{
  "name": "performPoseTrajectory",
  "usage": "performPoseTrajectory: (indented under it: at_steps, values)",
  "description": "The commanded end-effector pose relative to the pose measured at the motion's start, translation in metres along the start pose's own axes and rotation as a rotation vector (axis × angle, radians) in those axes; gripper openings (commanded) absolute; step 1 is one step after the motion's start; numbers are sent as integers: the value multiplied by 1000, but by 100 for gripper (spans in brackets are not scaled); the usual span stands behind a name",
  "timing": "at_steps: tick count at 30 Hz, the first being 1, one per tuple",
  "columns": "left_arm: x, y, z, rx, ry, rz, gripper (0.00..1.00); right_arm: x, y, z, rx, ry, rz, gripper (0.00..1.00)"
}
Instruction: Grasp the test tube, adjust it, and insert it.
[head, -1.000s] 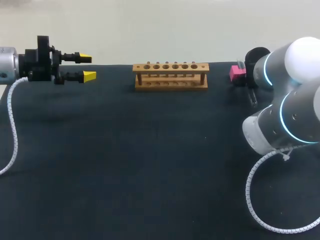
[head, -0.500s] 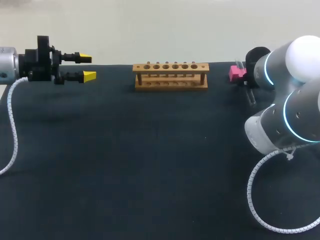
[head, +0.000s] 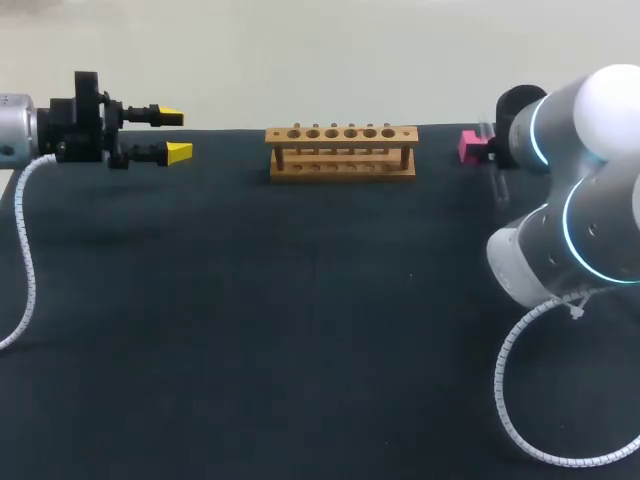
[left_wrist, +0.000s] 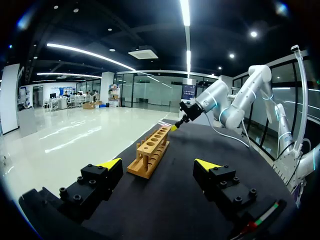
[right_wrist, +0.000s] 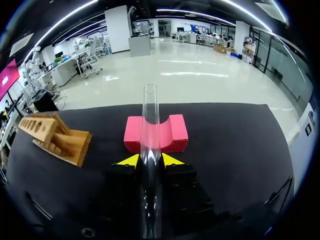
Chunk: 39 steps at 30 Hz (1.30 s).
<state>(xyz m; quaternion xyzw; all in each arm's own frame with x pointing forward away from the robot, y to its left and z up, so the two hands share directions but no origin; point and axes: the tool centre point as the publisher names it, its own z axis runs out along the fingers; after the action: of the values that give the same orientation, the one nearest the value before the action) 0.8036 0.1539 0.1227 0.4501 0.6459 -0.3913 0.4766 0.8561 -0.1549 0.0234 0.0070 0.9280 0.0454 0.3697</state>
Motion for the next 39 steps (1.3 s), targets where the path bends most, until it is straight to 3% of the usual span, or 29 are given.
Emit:
performPoseTrajectory:
  at_steps: [1, 11, 20, 39]
  values:
    - [1, -2, 0, -6, -4, 3, 100, -3, 10, -29, 43, -3, 17, 0]
    - [1, -2, 0, -6, -4, 3, 100, -14, 37, -68, 97, -29, 44, 0]
    - [1, -2, 0, -6, -4, 3, 100, -23, 79, -90, 112, -50, 37, 0]
    - [1, -2, 0, -6, -4, 3, 100, -13, 158, -88, 126, -30, 61, 0]
